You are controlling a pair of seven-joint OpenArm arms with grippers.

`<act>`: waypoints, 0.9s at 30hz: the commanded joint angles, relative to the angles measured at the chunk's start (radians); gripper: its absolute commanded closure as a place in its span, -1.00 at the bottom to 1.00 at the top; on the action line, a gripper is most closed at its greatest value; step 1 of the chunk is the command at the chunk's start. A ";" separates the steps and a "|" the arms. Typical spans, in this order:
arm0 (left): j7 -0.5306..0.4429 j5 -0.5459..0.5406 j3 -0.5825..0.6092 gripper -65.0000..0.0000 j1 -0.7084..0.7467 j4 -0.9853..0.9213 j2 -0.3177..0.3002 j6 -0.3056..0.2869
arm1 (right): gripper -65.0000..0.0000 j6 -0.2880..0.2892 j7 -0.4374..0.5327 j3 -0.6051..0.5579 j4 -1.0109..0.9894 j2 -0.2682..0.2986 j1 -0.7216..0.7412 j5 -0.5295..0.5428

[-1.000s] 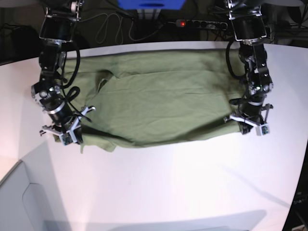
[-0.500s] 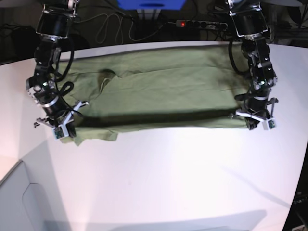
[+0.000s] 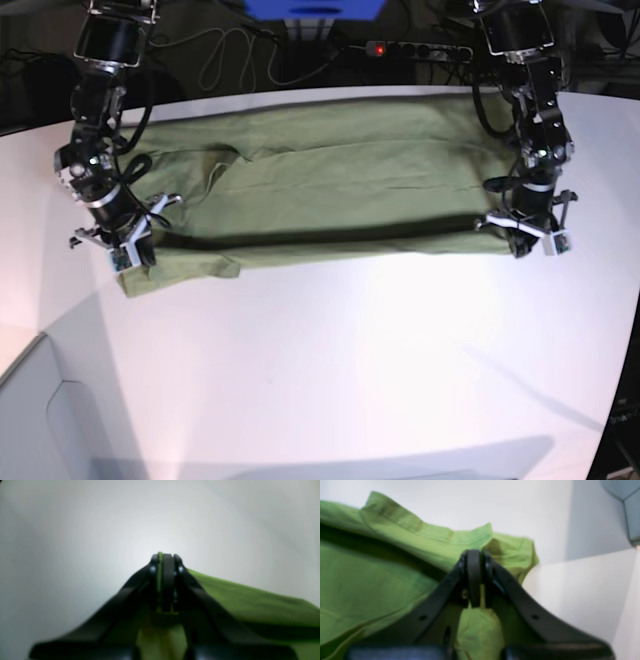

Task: Fold the T-shirt properly
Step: 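Lift the grasped edge and fold it over toward the first edge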

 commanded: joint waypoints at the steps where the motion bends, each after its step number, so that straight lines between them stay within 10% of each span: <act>1: -0.026 -0.005 -0.003 1.00 0.005 0.028 -0.013 0.001 | 1.00 0.008 0.028 0.003 0.015 0.011 0.020 0.012; 27: -0.028 -0.005 -0.009 1.00 0.078 0.042 -0.013 0.001 | 1.00 0.008 0.030 0.002 0.074 0.025 -0.092 0.012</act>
